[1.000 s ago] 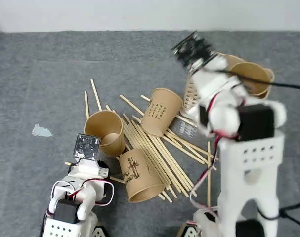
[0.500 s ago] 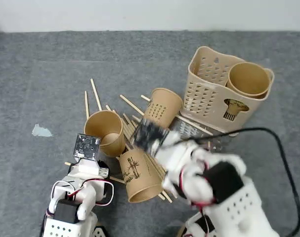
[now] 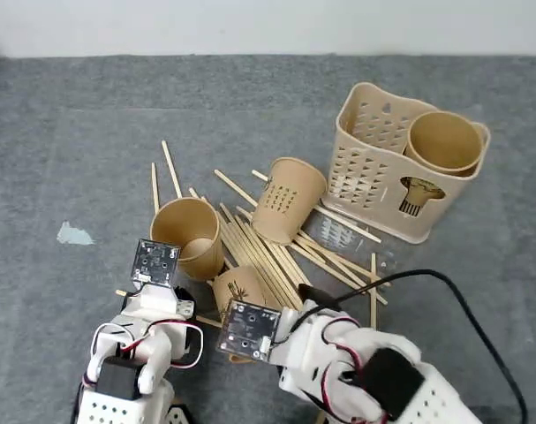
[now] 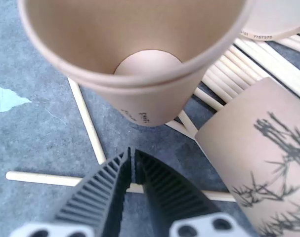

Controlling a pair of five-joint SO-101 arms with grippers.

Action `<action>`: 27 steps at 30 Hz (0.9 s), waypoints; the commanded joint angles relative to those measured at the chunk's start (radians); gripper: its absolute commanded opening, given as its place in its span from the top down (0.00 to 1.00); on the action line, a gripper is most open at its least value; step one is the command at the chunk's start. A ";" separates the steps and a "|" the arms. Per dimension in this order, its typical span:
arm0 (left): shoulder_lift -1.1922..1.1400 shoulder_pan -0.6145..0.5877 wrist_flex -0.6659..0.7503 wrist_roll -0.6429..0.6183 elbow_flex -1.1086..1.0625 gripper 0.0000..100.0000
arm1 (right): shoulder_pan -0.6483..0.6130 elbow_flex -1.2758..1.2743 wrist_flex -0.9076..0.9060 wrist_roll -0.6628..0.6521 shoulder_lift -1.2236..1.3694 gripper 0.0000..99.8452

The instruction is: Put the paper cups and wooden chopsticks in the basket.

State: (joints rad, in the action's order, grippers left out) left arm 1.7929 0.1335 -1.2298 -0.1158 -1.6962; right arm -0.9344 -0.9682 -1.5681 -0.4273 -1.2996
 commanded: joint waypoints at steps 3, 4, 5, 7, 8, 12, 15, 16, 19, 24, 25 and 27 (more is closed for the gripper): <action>0.006 0.002 -0.005 0.006 0.012 0.99 | -0.010 -0.092 0.131 0.002 -0.015 0.65; 0.006 0.002 -0.005 0.006 0.012 0.99 | -0.010 -0.101 0.147 0.002 -0.015 0.65; 0.006 0.002 -0.005 0.006 0.012 0.99 | -0.012 -0.110 0.162 -0.002 -0.015 0.65; 0.006 0.002 -0.005 0.006 0.012 0.99 | -0.039 -0.130 0.189 -0.028 -0.013 0.65; 0.006 0.002 -0.005 0.006 0.012 0.99 | -0.053 -0.146 0.206 -0.035 -0.013 0.65; 0.006 0.002 -0.005 0.006 0.012 0.99 | -0.064 -0.207 0.297 -0.037 -0.013 0.65; 0.006 0.002 -0.005 0.006 0.012 0.99 | -0.062 -0.267 0.360 -0.040 -0.013 0.65; 0.006 0.002 -0.005 0.006 0.012 0.99 | -0.061 -0.284 0.381 -0.040 -0.013 0.65; 0.006 0.002 -0.005 0.006 0.012 0.99 | -0.028 -0.302 0.421 -0.041 -0.013 0.69; 0.006 0.002 -0.005 0.006 0.012 0.99 | 0.038 -0.302 0.456 -0.114 -0.022 0.90; 0.006 0.002 -0.005 0.006 0.012 0.99 | 0.048 -0.301 0.455 -0.143 -0.024 0.94; 0.006 0.002 -0.005 0.006 0.012 0.99 | 0.076 -0.287 0.449 -0.178 -0.024 0.99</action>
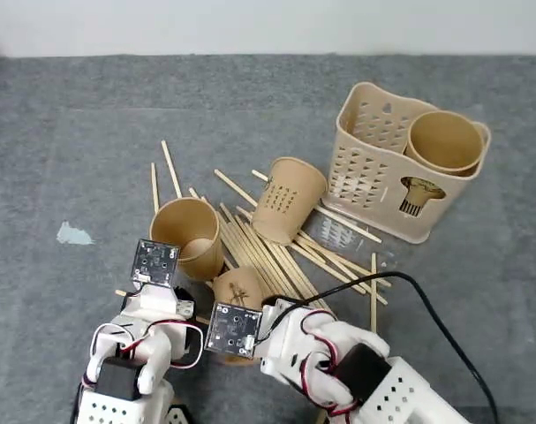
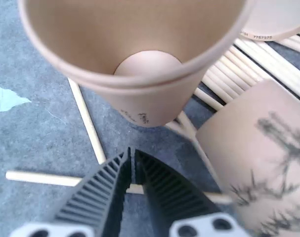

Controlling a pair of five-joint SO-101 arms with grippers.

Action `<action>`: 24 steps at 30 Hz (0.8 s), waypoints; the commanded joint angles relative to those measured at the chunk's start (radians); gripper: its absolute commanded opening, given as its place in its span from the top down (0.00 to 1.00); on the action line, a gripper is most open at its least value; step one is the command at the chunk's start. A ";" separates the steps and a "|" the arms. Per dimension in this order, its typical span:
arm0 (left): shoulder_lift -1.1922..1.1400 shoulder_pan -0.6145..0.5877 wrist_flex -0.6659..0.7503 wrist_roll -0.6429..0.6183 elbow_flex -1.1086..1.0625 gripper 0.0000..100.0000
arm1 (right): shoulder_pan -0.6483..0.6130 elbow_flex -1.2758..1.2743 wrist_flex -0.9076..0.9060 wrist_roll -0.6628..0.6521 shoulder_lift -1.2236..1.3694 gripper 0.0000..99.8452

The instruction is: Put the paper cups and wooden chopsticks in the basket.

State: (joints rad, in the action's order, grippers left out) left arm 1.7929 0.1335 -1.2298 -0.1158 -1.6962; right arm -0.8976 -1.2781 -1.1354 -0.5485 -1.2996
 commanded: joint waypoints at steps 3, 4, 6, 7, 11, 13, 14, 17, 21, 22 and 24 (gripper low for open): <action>0.006 0.002 -0.005 0.006 0.012 0.99 | 0.102 0.066 -0.013 -0.054 -0.024 0.99; 0.006 0.002 -0.005 0.006 0.012 0.99 | 0.122 0.089 -0.031 -0.054 -0.024 0.99; 0.006 0.002 -0.005 0.006 0.012 0.99 | 0.163 0.138 -0.071 -0.058 -0.024 0.99; 0.006 0.002 -0.005 0.006 0.012 0.99 | 0.183 0.163 -0.094 -0.060 -0.024 0.99; 0.006 0.002 -0.005 0.006 0.012 0.99 | 0.252 0.279 -0.196 -0.060 -0.024 0.99; 0.006 0.002 -0.005 0.006 0.012 0.99 | 0.297 0.347 -0.246 -0.060 -0.022 0.99; 0.006 0.002 -0.005 0.006 0.012 0.99 | 0.325 0.384 -0.269 -0.060 -0.019 0.99; 0.006 0.002 -0.005 0.006 0.012 0.99 | 0.426 0.491 -0.321 -0.061 -0.015 0.99; 0.006 0.002 -0.005 0.006 0.012 0.99 | 0.591 0.640 -0.323 -0.143 -0.013 0.99; 0.006 0.002 -0.005 0.006 0.012 0.99 | 0.636 0.681 -0.321 -0.183 -0.013 0.99; 0.006 0.002 -0.005 0.006 0.012 0.99 | 0.719 0.744 -0.288 -0.233 -0.013 0.99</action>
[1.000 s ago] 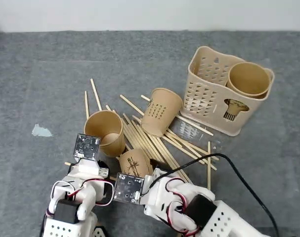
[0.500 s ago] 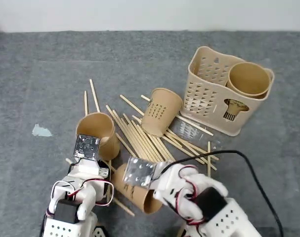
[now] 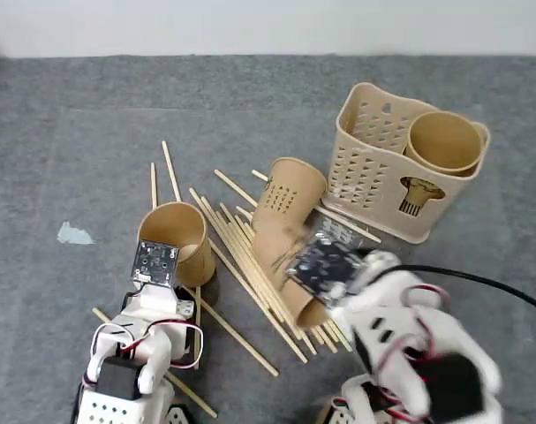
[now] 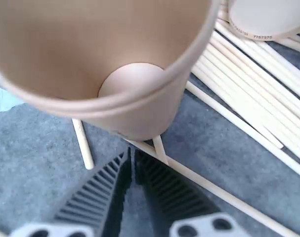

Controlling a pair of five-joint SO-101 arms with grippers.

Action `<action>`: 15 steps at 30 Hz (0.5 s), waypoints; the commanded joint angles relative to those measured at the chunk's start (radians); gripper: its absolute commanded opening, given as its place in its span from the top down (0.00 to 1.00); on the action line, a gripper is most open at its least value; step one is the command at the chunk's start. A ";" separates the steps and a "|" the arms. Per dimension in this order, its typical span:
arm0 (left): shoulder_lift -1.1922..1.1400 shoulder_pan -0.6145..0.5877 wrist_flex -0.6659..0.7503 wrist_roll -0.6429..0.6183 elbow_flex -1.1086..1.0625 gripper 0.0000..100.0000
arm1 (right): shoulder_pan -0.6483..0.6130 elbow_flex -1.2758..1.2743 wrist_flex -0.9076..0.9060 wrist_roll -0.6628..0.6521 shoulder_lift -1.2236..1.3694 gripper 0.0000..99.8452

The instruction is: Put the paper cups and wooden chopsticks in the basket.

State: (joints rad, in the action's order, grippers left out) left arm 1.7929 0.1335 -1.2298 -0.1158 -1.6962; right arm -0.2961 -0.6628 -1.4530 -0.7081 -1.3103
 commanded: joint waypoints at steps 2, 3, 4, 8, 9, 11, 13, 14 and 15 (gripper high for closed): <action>0.006 0.002 -0.005 0.006 0.012 0.99 | 0.214 0.170 0.073 -0.097 -0.001 0.99; 0.006 0.002 -0.005 0.006 0.012 0.99 | 0.257 0.181 0.099 -0.110 0.002 0.99; 0.006 0.002 -0.005 0.006 0.012 0.99 | 0.298 0.192 0.119 -0.129 0.013 0.99; 0.006 0.002 -0.005 0.006 0.012 0.99 | 0.461 0.255 0.177 -0.157 0.105 0.99; 0.006 0.002 -0.005 0.006 0.012 0.99 | 0.496 0.278 0.189 -0.155 0.140 0.99; 0.006 0.002 -0.005 0.006 0.012 0.99 | 0.553 0.330 0.205 -0.152 0.220 0.99; 0.006 0.002 -0.005 0.006 0.012 0.99 | 0.588 0.390 0.202 -0.149 0.309 0.99; 0.006 0.002 -0.005 0.006 0.012 0.99 | 0.602 0.419 0.200 -0.133 0.354 0.99; 0.006 0.002 -0.005 0.006 0.012 0.99 | 0.613 0.451 0.200 -0.109 0.401 0.99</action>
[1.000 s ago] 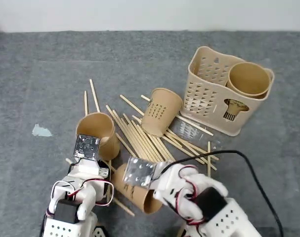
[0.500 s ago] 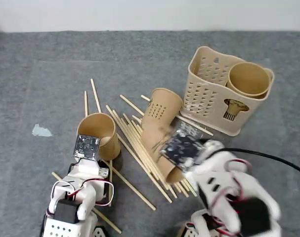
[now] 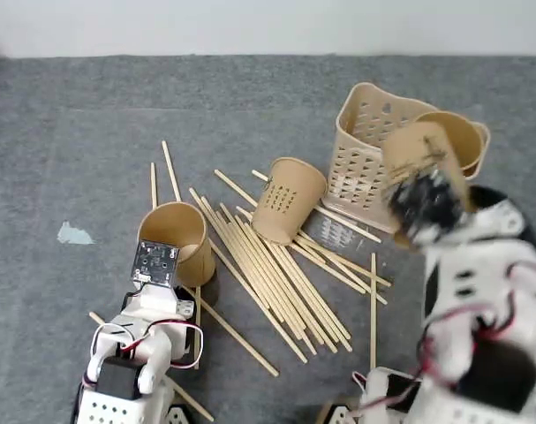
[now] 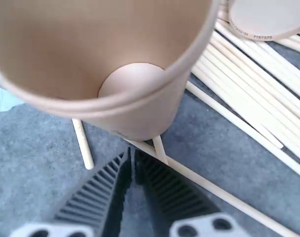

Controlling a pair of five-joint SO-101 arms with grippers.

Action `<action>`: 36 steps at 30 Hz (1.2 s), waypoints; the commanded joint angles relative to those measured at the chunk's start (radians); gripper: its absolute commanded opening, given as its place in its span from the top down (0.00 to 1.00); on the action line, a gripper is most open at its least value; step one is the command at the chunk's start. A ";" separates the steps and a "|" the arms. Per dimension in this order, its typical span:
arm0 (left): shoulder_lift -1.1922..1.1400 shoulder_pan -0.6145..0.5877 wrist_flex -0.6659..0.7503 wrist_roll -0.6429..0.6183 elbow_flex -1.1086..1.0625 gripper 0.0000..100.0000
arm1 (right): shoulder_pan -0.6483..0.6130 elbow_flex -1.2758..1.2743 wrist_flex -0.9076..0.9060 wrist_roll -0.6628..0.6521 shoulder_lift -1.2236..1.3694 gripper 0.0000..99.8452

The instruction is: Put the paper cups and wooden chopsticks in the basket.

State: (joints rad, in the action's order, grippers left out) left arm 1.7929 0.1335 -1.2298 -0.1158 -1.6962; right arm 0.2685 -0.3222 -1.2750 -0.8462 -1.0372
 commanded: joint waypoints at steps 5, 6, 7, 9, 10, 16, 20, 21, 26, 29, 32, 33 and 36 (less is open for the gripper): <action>0.006 0.002 -0.005 0.006 0.012 0.99 | 0.090 0.292 -0.012 0.118 0.349 0.99; 0.006 0.002 -0.005 0.006 0.012 0.99 | 0.087 0.331 -0.041 0.126 0.390 0.99; 0.006 0.002 -0.005 0.006 0.012 0.99 | 0.085 0.373 -0.070 0.133 0.433 0.99; 0.006 0.002 -0.005 0.006 0.012 0.99 | 0.085 0.466 -0.127 0.161 0.516 0.99; 0.006 0.002 -0.005 0.006 0.012 0.99 | 0.085 0.520 -0.157 0.180 0.556 0.99; 0.006 0.002 -0.005 0.006 0.012 0.99 | 0.085 0.813 -0.366 0.209 0.785 0.99; 0.006 0.002 -0.005 0.006 0.012 0.99 | 0.090 0.933 -0.421 0.209 0.897 0.99; 0.006 0.002 -0.005 0.006 0.012 0.99 | 0.090 0.950 -0.430 0.209 0.917 0.98; 0.006 0.002 -0.005 0.006 0.012 0.99 | 0.090 0.976 -0.433 0.270 0.929 0.88; 0.006 0.002 -0.005 0.006 0.012 0.99 | 0.085 0.999 -0.432 0.308 0.929 0.84; 0.006 0.002 -0.005 0.006 0.012 0.99 | 0.084 1.014 -0.398 0.315 0.928 0.84; 0.006 0.002 -0.005 0.006 0.012 0.99 | 0.084 1.016 -0.383 0.315 0.928 0.84; 0.006 0.002 -0.005 0.006 0.012 0.99 | 0.070 1.013 -0.351 0.315 0.932 0.84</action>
State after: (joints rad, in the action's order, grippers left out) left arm 1.7929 0.1335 -1.2298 -0.1158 -1.6962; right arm 0.3483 0.6475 -1.6648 -0.5424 -0.1013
